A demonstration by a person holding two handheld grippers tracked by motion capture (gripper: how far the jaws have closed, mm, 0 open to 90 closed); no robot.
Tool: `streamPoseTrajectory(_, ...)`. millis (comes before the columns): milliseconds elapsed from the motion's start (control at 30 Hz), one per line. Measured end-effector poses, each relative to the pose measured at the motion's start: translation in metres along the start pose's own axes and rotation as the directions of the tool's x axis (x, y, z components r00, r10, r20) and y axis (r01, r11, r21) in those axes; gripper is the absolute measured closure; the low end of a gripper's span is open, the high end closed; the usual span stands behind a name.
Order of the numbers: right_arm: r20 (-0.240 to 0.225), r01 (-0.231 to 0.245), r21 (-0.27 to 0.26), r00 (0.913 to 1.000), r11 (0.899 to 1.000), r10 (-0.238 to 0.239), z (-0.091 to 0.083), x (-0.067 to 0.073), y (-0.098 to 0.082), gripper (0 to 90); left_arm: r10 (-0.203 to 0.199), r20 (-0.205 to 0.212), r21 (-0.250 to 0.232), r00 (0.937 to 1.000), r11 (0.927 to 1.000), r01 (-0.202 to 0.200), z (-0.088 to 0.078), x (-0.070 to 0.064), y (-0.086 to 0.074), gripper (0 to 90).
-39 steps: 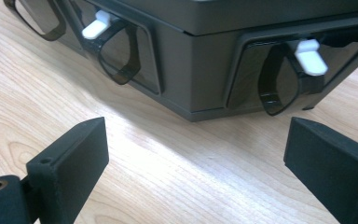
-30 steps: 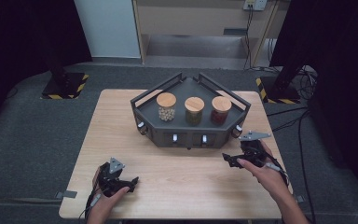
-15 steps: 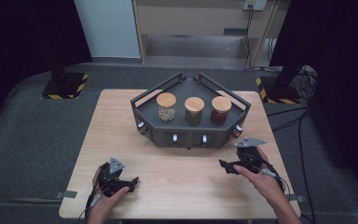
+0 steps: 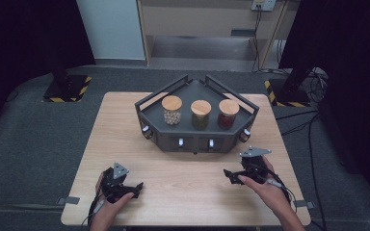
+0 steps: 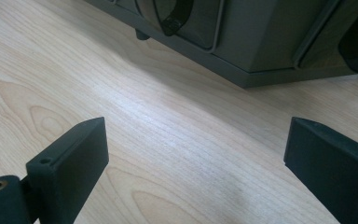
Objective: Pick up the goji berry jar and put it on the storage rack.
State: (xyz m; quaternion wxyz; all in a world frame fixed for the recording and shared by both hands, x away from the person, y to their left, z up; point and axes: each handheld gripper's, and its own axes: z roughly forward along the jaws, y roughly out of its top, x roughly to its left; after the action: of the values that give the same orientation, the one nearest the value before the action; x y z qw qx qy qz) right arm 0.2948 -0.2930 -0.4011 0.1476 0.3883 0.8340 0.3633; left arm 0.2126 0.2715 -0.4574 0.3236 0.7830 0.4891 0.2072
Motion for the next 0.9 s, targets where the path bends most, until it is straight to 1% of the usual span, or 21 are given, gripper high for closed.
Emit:
streamPoseTrajectory(467,-0.019,0.016,0.013,0.9997,1.0,-0.016,0.009,0.014,-0.006,6.5,-0.001,-0.001,0.0,1.0,1.0,0.001,0.0,0.0,0.0,0.0)
streamPoseTrajectory(800,-0.019,0.027,0.007,0.9995,1.0,-0.026,0.011,0.022,-0.012,6.4,-0.001,-0.001,0.0,1.0,1.0,0.001,0.0,0.0,0.0,0.0)
streamPoseTrajectory(900,-0.024,0.022,0.005,0.9995,1.0,-0.022,0.011,0.024,-0.014,6.4,-0.001,-0.001,0.0,1.0,1.0,0.001,0.0,0.0,0.0,0.0)
